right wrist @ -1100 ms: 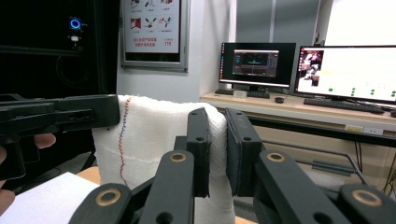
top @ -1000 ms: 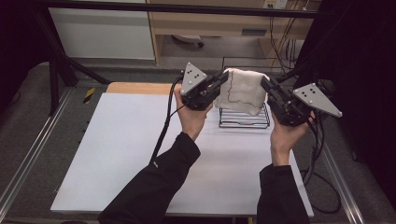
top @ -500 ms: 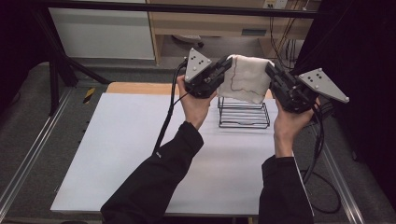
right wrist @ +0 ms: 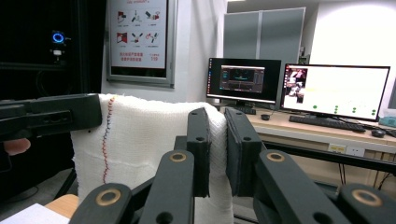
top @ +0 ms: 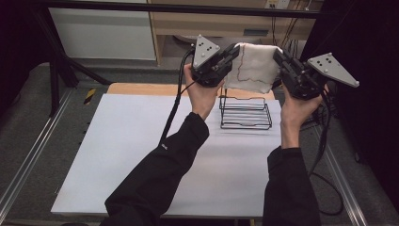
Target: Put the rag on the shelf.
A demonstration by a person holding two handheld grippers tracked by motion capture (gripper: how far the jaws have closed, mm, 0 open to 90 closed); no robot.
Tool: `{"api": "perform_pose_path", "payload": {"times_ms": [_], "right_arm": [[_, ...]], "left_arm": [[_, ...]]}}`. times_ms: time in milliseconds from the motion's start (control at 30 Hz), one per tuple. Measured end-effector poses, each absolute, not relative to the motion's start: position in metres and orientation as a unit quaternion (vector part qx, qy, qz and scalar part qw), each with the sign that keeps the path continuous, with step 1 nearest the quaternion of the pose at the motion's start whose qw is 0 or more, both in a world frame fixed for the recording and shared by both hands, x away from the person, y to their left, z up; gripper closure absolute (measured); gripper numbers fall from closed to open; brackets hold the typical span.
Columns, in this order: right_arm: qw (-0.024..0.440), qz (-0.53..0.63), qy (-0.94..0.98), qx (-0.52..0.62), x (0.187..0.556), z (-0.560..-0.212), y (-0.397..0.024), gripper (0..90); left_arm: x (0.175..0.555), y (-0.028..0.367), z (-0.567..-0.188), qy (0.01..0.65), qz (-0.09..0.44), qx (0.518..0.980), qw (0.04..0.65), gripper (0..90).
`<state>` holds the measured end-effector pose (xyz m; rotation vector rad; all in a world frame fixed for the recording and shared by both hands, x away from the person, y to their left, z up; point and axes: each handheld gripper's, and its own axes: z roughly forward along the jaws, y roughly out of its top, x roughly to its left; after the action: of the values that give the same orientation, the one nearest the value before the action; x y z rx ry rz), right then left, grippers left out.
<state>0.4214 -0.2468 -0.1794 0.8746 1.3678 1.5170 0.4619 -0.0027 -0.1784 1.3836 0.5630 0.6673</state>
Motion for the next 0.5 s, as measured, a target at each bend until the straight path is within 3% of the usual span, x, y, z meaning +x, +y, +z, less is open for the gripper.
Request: {"api": "perform_pose_path", "payload": {"times_ms": [500], "right_arm": [[0.44, 0.607, 0.555, 0.361, 0.449, -0.17, -0.253, 81.3]], "left_arm": [[0.487, -0.011, -0.166, 0.256, 0.312, 0.62, 0.672, 83.8]]}}
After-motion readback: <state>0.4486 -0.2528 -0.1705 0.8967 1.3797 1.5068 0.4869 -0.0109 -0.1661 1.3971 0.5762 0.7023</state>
